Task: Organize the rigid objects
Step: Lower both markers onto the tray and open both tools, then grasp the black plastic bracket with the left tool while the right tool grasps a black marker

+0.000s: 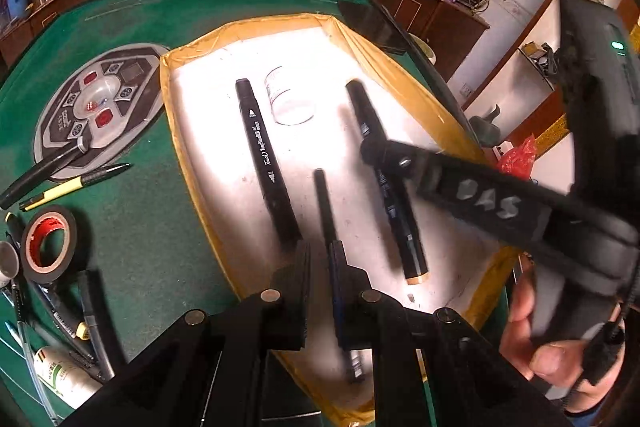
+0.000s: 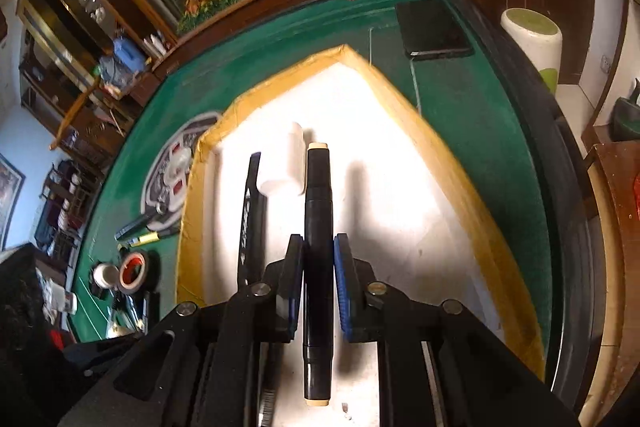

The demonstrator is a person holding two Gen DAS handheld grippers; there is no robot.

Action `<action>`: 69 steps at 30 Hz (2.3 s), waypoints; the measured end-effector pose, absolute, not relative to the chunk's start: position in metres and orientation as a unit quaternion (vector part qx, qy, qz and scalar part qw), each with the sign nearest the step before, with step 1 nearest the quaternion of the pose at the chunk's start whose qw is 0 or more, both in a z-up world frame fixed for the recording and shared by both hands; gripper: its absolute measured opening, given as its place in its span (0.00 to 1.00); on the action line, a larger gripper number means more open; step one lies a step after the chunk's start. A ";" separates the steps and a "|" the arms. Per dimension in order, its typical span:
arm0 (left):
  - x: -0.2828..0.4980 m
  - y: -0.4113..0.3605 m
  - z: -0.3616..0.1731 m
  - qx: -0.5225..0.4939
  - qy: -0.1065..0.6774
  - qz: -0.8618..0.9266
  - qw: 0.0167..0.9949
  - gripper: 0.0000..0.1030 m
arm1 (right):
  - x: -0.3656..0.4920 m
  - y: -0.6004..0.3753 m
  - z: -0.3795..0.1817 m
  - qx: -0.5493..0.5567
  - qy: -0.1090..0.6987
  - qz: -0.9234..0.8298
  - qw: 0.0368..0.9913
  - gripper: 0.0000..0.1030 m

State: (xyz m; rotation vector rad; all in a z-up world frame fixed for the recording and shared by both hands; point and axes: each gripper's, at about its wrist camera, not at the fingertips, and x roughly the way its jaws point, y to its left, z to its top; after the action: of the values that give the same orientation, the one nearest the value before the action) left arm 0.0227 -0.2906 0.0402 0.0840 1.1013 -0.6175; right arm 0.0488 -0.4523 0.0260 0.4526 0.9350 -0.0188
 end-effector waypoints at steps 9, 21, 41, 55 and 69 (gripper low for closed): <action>0.005 -0.260 0.055 0.038 0.491 -0.295 0.819 0.08 | 0.051 -0.442 0.019 0.205 0.463 -0.005 0.862 0.24; -0.003 -0.189 0.064 0.002 0.478 -0.274 0.834 0.18 | 0.043 -0.438 0.042 0.211 0.408 0.010 0.888 0.30; 0.040 0.028 0.037 -0.036 0.446 -0.023 0.894 0.84 | 0.040 -0.427 0.049 0.213 0.391 0.037 0.895 0.35; 0.103 0.018 0.004 0.031 0.458 -0.007 0.889 0.85 | 0.041 -0.419 0.048 0.201 0.392 0.050 0.896 0.35; 0.050 0.022 0.005 0.005 0.468 -0.014 0.884 0.73 | 0.015 -0.280 0.055 0.083 0.437 0.209 0.871 0.34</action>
State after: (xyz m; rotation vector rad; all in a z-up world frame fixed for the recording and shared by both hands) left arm 0.0498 0.0218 0.0051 0.0106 0.9739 -0.0283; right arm 0.0151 -0.2796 0.0554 0.1737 0.9130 0.4363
